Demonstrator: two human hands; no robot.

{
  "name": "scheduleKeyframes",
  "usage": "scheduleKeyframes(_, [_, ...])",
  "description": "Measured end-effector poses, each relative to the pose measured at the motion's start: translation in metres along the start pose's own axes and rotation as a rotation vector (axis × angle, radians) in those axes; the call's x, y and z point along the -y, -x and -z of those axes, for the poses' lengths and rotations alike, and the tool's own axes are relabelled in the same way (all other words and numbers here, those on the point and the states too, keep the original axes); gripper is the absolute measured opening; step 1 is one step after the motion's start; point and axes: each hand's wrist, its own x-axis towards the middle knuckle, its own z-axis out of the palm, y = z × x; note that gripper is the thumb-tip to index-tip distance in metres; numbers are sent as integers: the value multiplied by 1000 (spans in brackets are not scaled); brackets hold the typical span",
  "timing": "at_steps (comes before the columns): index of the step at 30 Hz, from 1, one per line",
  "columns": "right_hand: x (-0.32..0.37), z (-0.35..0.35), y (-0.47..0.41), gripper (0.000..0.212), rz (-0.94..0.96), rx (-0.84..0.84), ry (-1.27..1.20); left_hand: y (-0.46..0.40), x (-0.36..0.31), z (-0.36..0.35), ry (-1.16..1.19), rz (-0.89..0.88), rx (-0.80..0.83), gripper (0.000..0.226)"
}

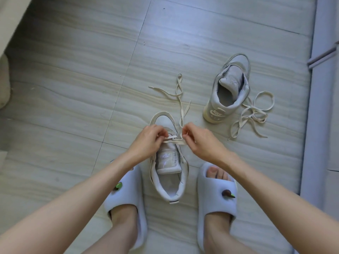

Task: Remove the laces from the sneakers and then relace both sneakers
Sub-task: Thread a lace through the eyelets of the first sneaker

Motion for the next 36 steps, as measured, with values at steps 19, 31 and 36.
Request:
scheduleKeyframes(19, [-82,34,42,45,-557,169,628,16,1,51,1104,260,3,7])
scheduleKeyframes(31, [-60,13,30,26,-405,13,160,46,72,52,-282,558,379,51])
scheduleKeyframes(36, [-13,-23,4,27,-179,75,12,42,34,23,-410,206,0,44])
